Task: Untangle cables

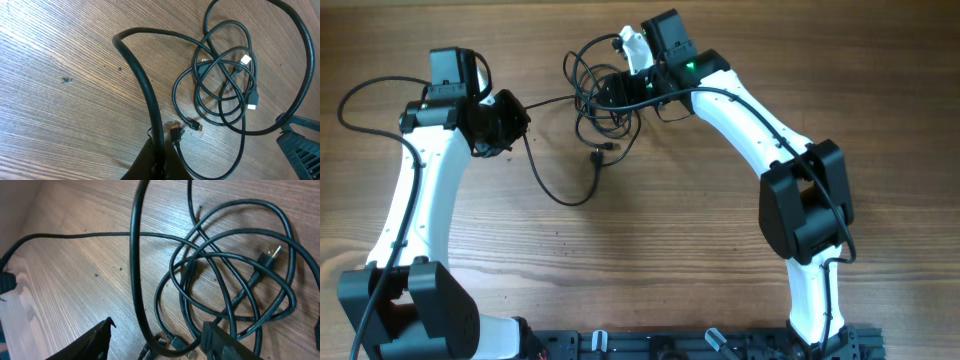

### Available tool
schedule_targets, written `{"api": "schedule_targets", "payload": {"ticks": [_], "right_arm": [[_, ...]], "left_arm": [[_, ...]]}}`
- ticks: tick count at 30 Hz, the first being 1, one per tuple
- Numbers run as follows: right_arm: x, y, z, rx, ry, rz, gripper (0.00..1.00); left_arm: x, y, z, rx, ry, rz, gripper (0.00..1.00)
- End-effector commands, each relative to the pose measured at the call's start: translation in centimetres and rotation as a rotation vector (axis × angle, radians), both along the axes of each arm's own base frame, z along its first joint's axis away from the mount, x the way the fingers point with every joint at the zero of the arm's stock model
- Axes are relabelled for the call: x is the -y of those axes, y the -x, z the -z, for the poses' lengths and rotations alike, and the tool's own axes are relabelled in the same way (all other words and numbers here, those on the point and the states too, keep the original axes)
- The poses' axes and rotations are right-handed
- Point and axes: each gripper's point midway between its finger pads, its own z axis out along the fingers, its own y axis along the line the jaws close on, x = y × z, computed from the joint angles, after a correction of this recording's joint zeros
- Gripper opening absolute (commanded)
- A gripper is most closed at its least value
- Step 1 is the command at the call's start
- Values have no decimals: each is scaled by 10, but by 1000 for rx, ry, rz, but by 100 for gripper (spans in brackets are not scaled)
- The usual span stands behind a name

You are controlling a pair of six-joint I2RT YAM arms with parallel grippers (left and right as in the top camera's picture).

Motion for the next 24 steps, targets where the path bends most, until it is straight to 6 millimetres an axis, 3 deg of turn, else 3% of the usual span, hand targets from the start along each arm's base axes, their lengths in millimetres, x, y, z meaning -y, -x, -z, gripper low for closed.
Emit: {"api": "schedule_targets", "payload": {"ticks": [1,2,4,6,14,16,17,19,20,21,24], "right_arm": [[-7,3,12,8,-6,-56,59],[-9,3,16,7,-5,-58,55],[-12,2,21,7,-5,-62,30],[-14,-1,20,22,-11,-59,20],[-19,-12,10,51,-54,-23,15],[-19,-11,12,46,-51,-23,6],[-19,-11,12,44,-51,-23,4],[-20,-12,8,50,-58,-20,4],[-20,-14,2,43,-70,-3,4],[-20,-16,-12,51,-91,10,4],[-19,-16,-85,133,-190,-1,4]], "left_arm": [[-1,1,5,-8,-22,12,4],[-1,1,5,-9,-21,11,4],[-1,1,5,-10,-21,12,5],[-1,1,5,-10,-21,11,9],[-1,1,5,-9,-21,11,10],[-1,1,5,-9,-22,11,14],[-1,1,5,-9,-21,11,24],[-1,1,5,-10,-20,8,68],[-1,1,5,-10,-19,8,100],[-1,1,5,-10,-19,8,100],[-1,1,5,-10,-19,9,100]]}}
